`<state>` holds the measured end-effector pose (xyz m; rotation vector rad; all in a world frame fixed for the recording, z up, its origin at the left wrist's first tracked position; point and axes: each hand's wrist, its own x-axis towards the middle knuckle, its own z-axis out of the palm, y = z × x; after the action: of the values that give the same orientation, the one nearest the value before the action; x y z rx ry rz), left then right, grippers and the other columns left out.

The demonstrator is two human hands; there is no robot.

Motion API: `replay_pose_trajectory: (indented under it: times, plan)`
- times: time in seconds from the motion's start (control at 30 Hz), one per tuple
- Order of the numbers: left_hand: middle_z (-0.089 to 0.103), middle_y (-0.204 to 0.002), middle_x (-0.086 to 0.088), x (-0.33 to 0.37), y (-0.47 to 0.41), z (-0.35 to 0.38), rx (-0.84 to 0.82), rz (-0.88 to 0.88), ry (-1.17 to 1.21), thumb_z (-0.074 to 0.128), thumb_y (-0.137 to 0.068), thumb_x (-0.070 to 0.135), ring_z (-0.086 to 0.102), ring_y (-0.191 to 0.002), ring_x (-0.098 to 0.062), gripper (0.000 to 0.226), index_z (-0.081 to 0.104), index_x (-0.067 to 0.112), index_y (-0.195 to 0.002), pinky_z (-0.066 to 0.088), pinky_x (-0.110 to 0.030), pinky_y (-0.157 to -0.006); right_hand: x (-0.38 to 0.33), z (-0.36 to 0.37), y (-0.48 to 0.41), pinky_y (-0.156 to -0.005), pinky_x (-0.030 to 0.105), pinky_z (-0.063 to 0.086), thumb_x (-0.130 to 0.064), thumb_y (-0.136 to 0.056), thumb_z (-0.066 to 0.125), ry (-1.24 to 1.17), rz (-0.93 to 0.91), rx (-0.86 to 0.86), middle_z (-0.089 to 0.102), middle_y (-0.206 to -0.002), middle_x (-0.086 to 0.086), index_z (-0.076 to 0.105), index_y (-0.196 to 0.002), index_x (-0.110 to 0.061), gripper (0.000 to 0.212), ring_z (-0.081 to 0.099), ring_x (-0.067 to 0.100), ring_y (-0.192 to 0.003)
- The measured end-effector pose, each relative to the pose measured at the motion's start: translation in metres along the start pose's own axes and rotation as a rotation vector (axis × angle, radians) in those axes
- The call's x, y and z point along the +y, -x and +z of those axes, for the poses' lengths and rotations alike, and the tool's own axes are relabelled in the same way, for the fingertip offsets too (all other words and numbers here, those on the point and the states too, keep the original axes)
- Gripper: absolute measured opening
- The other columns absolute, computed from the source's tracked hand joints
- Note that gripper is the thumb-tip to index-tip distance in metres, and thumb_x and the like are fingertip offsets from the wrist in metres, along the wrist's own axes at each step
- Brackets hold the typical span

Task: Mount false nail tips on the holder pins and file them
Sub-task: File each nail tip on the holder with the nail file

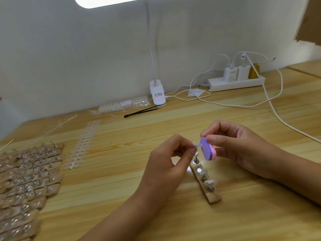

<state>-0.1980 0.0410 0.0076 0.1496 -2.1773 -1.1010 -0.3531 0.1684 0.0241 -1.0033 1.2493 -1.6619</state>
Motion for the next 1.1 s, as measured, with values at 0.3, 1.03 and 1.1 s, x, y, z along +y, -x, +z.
replay_pose_trajectory:
  times: [0.3,1.03,1.1]
  plan:
    - [0.068,-0.083,0.006,0.0020,-0.0004,-0.0016,-0.028,-0.006,0.017,0.067,-0.091,0.005,0.066,-0.082,-0.015,0.010,0.064,0.014,-0.089,0.055,-0.033,-0.077,0.0026,-0.0029,-0.0010,-0.071,0.021,0.055,-0.027,-0.075,0.079,0.022,-0.006,-0.038,0.069,-0.088,0.001,0.073,-0.087,-0.018,0.016,0.067,0.009,-0.079]
    - [0.069,-0.078,0.006,0.0028,-0.0024,-0.0033,-0.011,-0.087,0.138,0.068,-0.084,0.017,0.066,-0.073,-0.006,0.011,0.065,0.027,-0.087,0.051,-0.017,-0.070,-0.0012,-0.0007,-0.0028,-0.072,0.020,0.056,-0.024,-0.076,0.074,-0.122,0.154,-0.085,0.074,-0.095,0.006,0.078,-0.096,-0.017,0.021,0.072,0.013,-0.086]
    - [0.068,-0.077,0.008,0.0036,-0.0023,-0.0035,-0.015,-0.082,0.138,0.068,-0.084,0.016,0.065,-0.073,-0.005,0.010,0.066,0.026,-0.086,0.050,-0.016,-0.070,-0.0002,-0.0018,-0.0035,-0.072,0.020,0.056,-0.024,-0.077,0.073,-0.137,0.131,-0.063,0.073,-0.093,0.006,0.077,-0.097,-0.016,0.022,0.072,0.013,-0.087]
